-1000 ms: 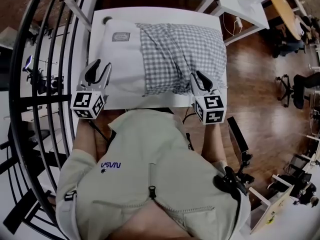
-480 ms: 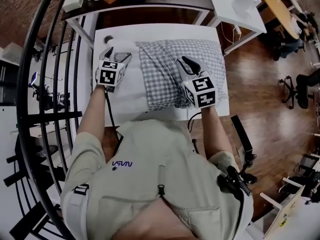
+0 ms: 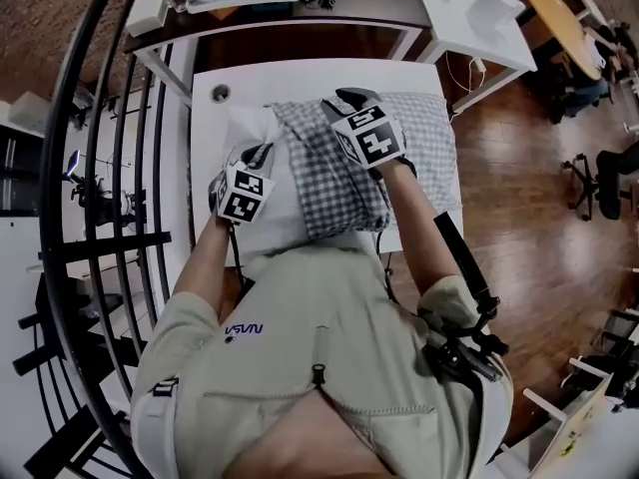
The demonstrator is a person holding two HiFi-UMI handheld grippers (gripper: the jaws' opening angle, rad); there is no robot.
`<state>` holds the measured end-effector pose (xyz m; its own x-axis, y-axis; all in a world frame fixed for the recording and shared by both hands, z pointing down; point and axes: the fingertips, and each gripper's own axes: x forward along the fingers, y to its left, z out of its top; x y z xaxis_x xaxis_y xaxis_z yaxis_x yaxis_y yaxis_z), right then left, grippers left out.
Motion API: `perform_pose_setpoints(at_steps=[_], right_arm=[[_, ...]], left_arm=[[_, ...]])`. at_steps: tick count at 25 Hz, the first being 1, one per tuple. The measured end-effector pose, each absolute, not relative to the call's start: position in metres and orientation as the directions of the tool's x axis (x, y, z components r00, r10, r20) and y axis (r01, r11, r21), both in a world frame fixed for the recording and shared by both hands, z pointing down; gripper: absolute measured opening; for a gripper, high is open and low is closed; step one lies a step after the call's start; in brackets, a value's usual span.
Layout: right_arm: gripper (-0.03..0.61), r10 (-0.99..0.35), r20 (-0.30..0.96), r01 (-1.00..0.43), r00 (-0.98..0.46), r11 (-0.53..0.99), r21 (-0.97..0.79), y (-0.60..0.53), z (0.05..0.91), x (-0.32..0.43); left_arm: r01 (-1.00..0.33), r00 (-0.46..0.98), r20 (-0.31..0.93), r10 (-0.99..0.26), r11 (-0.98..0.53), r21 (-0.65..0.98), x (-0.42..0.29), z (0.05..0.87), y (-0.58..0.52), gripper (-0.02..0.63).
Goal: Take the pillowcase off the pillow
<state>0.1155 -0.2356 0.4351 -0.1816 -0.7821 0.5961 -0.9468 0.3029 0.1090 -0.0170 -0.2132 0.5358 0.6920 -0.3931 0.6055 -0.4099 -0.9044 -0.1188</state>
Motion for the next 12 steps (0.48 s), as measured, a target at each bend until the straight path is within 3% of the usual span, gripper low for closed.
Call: perform_pose_setpoints(at_steps=[3,6,7,8,9,12], right_arm=[[0.181,-0.671,0.723,-0.933,-0.166,0.345,0.105,-0.247,0.473,0.114],[0.189,-0.585,0.799,-0.91,-0.139,0.393,0.129,-0.245,0.5,0.114],[0.145,-0.591,0.796,-0.905,-0.135,0.399,0.143,-0.246,0.498,0.112],[0.033,-0.607,0.785,-0.91,-0.125,0.386,0.153,-0.247,0.496,0.112],[0.006,-0.625,0.773,-0.923,-0.111,0.353,0.153,-0.247,0.494,0.115],[0.006,-0.689,0.724,-0.964,-0.036,0.216,0.157,-0.251,0.481,0.143]], left_arm=[[-0.424,0.733,0.533,-0.423,-0.897,-0.128,-0.025,0.509,-0.192,0.025],[-0.427,0.762,0.472,-0.443,-0.892,-0.148,-0.033,0.483,-0.177,0.023],[-0.431,0.767,0.457,-0.45,-0.889,-0.152,-0.037,0.478,-0.174,0.023],[-0.437,0.771,0.443,-0.457,-0.886,-0.153,-0.041,0.473,-0.172,0.023],[-0.447,0.776,0.427,-0.465,-0.882,-0.149,-0.045,0.469,-0.171,0.023],[-0.49,0.787,0.372,-0.493,-0.865,-0.109,-0.061,0.453,-0.172,0.023]])
